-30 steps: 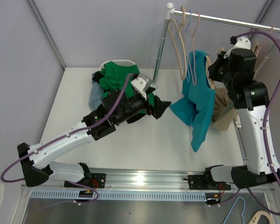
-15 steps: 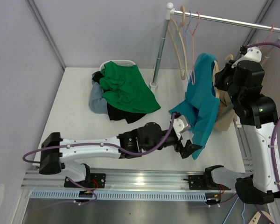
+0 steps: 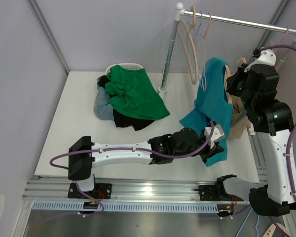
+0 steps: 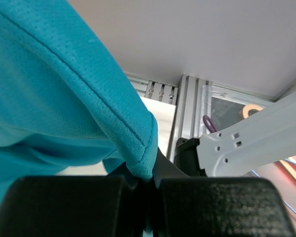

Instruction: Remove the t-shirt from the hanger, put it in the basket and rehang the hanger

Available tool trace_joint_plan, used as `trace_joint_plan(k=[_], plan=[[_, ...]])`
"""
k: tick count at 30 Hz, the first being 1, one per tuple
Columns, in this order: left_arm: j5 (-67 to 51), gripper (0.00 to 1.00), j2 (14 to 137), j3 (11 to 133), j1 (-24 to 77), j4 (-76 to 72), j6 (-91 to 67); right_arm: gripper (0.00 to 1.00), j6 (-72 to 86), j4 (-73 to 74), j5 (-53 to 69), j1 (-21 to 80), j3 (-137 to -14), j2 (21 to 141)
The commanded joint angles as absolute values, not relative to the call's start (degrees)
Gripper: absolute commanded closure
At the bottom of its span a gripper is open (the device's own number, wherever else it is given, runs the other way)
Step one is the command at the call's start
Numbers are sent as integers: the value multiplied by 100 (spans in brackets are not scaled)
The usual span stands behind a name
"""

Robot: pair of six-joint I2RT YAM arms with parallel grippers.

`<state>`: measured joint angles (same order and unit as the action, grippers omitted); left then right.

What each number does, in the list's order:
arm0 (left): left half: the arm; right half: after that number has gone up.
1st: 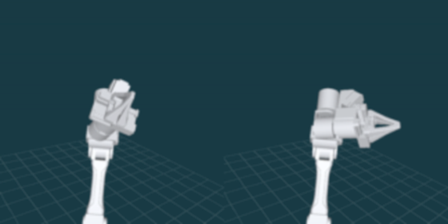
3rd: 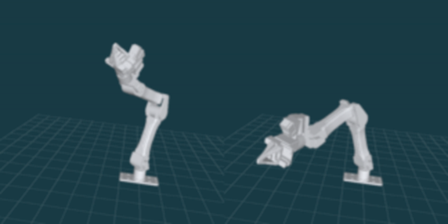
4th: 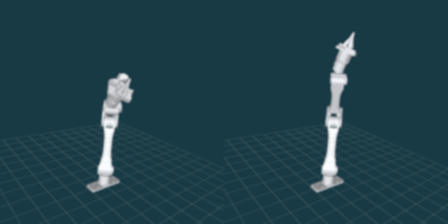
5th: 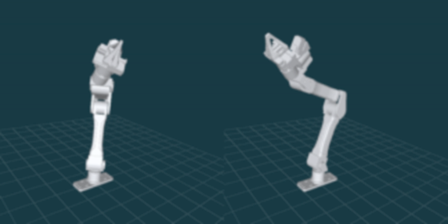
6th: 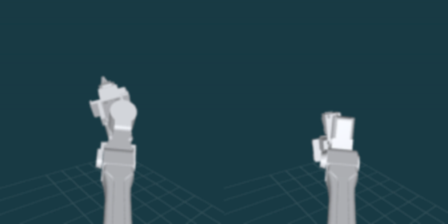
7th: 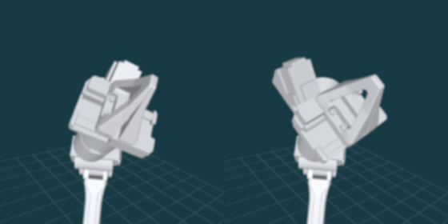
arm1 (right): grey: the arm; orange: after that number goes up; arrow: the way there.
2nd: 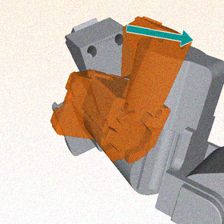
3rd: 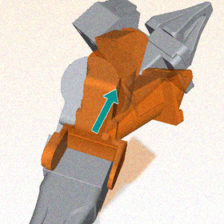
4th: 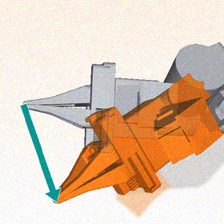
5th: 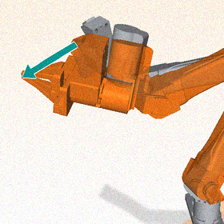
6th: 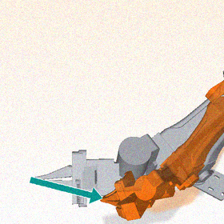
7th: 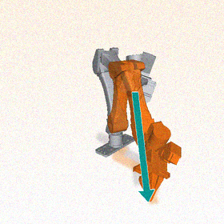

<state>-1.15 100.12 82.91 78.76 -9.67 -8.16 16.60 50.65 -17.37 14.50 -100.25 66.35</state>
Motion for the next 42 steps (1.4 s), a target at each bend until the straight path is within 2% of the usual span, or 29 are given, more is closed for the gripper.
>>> trace_joint_plan(k=[1, 8, 10, 17, 19, 20, 23, 28, 35, 40, 42], plan=[[-509, 99, 9730, 8115, 7989, -1273, -940, 100, 1679, 4834, -1880, 1485, -10178, 6679], [-827, 99, 9808, 7226, 8998, -1977, -1536, 100, 1494, 4737, -2268, 1372, -10580, 7241], [-1185, 99, 9686, 6499, 8983, -2626, -1687, 100, 1477, 4772, -2153, 1354, -10635, 7391], [-2100, 99, 9396, 5968, 9079, -2908, -1476, 100, 1476, 4772, -2030, 1345, -10705, 7427], [-1970, 99, 9369, 5985, 9079, -2831, -1424, 100, 1494, 4816, -2013, 1345, -10714, 7418], [-1534, 99, 9369, 6038, 9070, -2526, -1354, 100, 1512, 4930, -1926, 1345, -10740, 7401], [-427, 99, 9448, 6459, 8825, -1587, -1248, 100, 1608, 5385, -1697, 1397, -10933, 7418], [-703, 99, 9492, 7625, 7544, -476, -1914, 100, 1714, 6020, -1828, 1485, -10899, 7252], [-36, 99, 9667, 8955, 6733, 526, -1925, 100, 1758, 6433, -1653, 1503, -10793, 6996], [-614, 99, 10089, 10095, 5944, 1018, -2196, 100, 1688, 6697, -1881, 1521, -11003, 6978], [-1027, 99, 10510, 10387, 5749, 1335, -2320, 100, 1731, 6934, -1610, 1529, -11257, 7075]])
